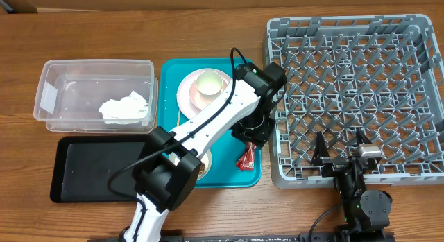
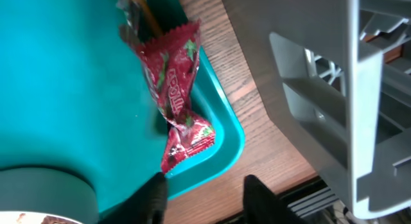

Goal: Sort waste into correct bins and load items into the dishwasher
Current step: 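Move left gripper to red wrapper on tray's right edge, then close left gripper on red wrapper and lift it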

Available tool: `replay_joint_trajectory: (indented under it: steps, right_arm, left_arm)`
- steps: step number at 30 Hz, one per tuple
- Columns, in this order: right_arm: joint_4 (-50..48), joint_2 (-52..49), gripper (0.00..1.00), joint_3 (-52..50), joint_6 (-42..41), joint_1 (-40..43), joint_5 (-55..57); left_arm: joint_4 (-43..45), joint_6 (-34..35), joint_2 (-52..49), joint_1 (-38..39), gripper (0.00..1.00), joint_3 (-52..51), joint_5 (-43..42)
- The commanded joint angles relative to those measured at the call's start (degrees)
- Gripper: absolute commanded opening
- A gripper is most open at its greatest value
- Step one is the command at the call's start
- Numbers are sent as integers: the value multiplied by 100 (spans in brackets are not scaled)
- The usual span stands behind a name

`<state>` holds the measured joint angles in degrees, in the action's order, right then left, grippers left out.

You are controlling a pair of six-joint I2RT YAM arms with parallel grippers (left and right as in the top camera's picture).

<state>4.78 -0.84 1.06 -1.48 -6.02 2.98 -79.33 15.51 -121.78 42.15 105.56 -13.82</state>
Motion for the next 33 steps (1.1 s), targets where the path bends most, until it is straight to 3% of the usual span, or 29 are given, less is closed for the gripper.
replay_joint_trajectory:
  steps: [1, 5, 11, 22, 33]
  right_arm:
    - [-22, 61, 100, -61, 11, 11, -7]
    - [-22, 61, 100, -61, 11, 11, -7]
    - [-22, 61, 100, -61, 11, 11, -7]
    - [-20, 61, 100, -61, 13, 11, -7]
    - [-20, 61, 100, -61, 11, 11, -7]
  left_arm:
    - [22, -7, 103, 20, 37, -63, 289]
    - [136, -2, 103, 22, 27, -87, 350]
    - [391, 149, 103, 22, 22, -131, 396]
    - [444, 146, 103, 26, 32, -133, 398]
    - [520, 240, 103, 26, 31, -299, 398]
